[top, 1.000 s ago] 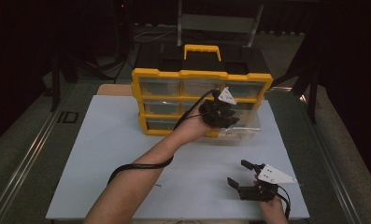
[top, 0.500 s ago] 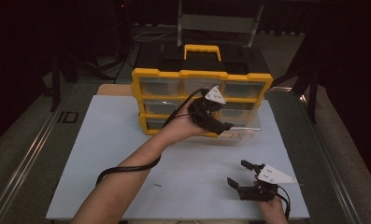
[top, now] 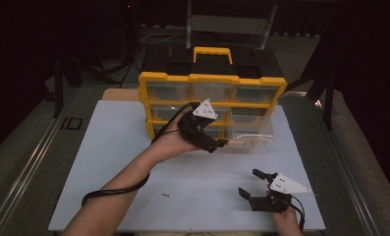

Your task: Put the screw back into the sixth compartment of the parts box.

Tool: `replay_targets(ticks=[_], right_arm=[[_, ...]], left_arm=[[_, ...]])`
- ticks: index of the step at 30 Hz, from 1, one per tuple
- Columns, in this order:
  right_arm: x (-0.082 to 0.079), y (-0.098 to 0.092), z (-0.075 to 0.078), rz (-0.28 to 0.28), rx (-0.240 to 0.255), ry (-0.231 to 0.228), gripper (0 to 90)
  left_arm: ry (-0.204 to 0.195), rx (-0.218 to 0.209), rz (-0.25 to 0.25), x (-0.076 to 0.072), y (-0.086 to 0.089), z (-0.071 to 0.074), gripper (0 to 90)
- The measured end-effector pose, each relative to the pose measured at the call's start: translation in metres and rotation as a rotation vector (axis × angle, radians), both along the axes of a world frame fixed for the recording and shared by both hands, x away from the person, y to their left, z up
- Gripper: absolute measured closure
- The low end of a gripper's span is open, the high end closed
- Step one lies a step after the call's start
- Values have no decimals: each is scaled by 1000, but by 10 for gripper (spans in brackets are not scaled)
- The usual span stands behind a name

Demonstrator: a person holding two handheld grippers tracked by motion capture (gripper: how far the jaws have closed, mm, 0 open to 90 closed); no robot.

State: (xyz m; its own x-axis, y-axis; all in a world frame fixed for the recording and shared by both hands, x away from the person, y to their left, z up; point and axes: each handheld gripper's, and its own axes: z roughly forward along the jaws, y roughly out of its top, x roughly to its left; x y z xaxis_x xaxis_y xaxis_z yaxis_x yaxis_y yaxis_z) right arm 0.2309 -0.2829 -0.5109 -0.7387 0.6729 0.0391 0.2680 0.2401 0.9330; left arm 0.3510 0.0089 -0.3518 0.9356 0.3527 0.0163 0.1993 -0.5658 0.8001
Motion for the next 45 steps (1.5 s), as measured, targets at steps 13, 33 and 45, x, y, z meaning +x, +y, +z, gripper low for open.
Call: replay_targets(ticks=[13,33,45], right_arm=[[1,2,-1,-5,-4,2,138],[1,3,-2,1,-14,13,139],[0,4,-2,0,-16,12,139]], left_arm=[[9,-11,-3,-27,48,-18,174],[93,-23,12,-55,96,-75,175],[150,8,25,-66,117,-115,215]])
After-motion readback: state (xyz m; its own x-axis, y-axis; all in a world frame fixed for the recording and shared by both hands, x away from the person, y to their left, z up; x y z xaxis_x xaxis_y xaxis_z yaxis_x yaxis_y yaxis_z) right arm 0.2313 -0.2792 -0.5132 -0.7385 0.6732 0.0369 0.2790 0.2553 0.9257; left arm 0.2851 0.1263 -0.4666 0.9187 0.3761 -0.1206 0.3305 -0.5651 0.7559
